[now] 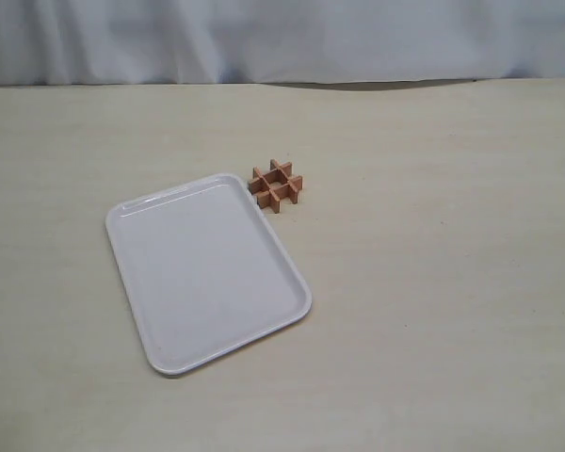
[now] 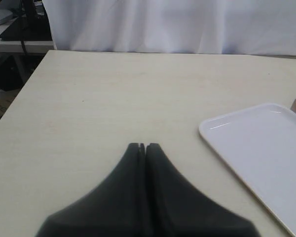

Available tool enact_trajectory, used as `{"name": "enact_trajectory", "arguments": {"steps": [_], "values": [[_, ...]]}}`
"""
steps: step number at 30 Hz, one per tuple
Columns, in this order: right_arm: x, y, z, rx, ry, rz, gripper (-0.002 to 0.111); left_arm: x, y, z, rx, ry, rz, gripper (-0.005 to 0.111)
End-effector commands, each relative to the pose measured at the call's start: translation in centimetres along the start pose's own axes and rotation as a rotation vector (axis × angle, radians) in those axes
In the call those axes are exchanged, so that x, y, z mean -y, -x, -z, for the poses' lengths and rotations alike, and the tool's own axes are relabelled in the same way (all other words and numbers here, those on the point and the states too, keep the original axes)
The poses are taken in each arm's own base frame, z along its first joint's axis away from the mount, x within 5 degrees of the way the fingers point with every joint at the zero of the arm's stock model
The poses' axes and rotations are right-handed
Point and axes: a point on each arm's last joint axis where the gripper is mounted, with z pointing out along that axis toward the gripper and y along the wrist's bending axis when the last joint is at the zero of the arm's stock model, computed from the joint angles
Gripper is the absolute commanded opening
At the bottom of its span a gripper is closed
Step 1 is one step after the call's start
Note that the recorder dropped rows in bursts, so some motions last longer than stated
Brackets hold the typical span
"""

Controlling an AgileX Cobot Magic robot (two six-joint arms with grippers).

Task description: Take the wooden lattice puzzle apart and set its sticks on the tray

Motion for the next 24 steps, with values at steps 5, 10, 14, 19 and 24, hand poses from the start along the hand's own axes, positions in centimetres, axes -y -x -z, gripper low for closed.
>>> {"name": "enact_trajectory", "arguments": {"steps": [5,10,14,19,24], "values": [[-0.6,3.5,0.7,0.399,0.062,0.008,0.004,0.1,0.1,0.0,0.017,-0.011,-0.003,0.000],[-0.7,4.1,1.1,0.476,0.075,0.008,0.004,0.1,0.1,0.0,0.017,-0.011,-0.003,0.000],[-0.8,4.7,1.4,0.553,0.110,-0.067,0.004,0.1,0.1,0.0,0.017,-0.011,-0.003,0.000],[-0.8,4.9,1.5,0.538,0.231,-0.458,0.004,0.1,0.1,0.0,0.017,-0.011,-0.003,0.000],[-1.2,5.4,1.9,0.594,0.296,-0.473,0.004,0.1,0.1,0.0,0.017,-0.011,-0.003,0.000]]}}
